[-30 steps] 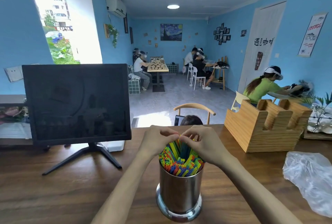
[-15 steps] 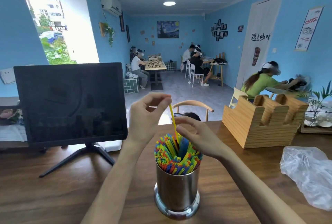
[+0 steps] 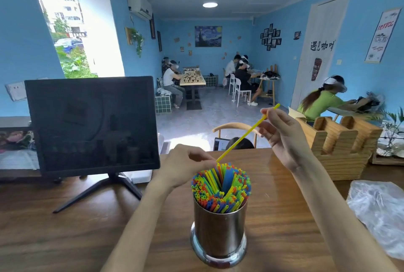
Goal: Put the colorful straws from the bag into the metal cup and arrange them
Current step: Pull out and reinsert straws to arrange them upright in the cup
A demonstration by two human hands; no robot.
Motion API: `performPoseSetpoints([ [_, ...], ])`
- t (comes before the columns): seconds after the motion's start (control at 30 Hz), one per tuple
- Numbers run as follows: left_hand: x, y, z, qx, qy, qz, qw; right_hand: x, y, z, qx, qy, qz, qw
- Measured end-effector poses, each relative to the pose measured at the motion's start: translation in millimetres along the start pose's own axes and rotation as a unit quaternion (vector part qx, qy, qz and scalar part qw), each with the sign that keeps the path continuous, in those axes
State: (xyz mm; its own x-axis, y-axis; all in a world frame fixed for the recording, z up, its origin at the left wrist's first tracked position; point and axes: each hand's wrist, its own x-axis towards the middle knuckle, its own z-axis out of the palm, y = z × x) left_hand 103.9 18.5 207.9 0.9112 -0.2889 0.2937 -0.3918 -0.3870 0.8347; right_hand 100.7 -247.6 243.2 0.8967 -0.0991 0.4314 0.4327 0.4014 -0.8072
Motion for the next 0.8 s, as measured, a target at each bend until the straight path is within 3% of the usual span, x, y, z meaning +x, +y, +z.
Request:
performPoseSetpoints([
  [0.1,8,-5,12,0.048,0.063,-0.036,0.996,-3,3,8,-0.086,-0.026,-0.043,0.995],
  [0.23,13,-14,18,0.101,-0.003,-0.07,0.992,-13,24,10,-0.239,-0.072,-0.052,0.967],
  [0.4,15,-17,20,0.111,0.018,-0.069,0.991,-34,61,16,-0.397,-0.134,-0.049,0.907],
  [0.67,16,-7,10,0.023,0.07,-0.017,0.997,-35,70,9,-0.529,-0.168,-0.032,0.831],
  [0.8,12,13,2,0.021,0.101,0.052,0.993,-33,65,12,-0.509,-0.159,-0.002,0.846],
])
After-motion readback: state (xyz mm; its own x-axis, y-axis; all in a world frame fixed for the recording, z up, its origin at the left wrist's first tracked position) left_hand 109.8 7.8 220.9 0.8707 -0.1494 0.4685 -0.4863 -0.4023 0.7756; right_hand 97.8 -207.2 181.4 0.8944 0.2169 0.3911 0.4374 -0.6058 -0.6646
